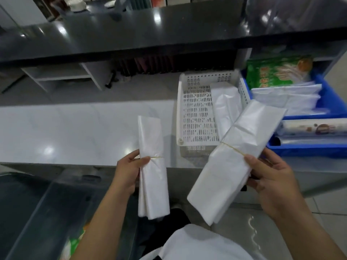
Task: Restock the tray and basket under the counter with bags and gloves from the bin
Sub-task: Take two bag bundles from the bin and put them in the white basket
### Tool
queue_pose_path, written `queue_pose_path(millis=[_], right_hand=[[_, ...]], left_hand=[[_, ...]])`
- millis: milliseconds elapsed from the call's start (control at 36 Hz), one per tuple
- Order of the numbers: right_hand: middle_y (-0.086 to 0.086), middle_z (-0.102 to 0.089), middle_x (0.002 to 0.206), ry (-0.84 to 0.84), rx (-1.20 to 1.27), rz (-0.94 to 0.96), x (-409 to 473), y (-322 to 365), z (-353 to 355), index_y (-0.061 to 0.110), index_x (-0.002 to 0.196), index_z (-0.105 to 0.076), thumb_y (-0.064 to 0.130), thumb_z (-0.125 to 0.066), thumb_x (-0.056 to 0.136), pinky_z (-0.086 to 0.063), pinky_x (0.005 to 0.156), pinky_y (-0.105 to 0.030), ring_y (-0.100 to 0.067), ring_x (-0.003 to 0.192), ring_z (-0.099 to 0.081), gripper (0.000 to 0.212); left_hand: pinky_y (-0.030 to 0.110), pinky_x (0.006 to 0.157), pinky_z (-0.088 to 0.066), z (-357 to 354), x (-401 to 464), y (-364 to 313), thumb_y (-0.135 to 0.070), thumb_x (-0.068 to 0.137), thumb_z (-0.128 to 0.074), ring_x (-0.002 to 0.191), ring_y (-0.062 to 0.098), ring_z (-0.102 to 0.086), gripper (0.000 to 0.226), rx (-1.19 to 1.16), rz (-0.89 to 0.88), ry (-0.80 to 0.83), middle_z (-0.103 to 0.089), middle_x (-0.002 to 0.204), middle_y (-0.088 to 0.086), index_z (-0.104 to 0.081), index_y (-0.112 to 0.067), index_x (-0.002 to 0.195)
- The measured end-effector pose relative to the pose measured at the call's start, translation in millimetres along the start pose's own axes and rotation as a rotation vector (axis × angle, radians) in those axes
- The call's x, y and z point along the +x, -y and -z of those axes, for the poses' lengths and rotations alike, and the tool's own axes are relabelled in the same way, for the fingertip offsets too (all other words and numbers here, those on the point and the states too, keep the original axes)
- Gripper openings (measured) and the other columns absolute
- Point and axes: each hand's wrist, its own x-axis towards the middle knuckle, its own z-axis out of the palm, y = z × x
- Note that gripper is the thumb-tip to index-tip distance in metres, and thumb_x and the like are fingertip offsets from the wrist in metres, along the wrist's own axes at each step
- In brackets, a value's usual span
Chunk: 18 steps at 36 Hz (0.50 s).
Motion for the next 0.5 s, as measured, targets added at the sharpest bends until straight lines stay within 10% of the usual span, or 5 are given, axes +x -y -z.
queue_pose_path(millis=[500], right_hand=[[-0.011, -0.075, 0.107, -0.094, -0.076, 0.044, 78.2, 25.0, -75.1, 0.014, 0.111, -0.071, 0.010, -0.073, 0.068, -0.058, 0.059, -0.034, -0.022, 0.083, -0.073, 0.043]], left_hand=[[0.016, 0.037, -0.042, -38.8, 149.1, -62.3, 0.006, 0.089, -0.059, 0.039, 0.010, -0.059, 0.032, -0.014, 0.095, 0.161, -0.070, 0.068, 0.004, -0.066, -0.004, 0.119]])
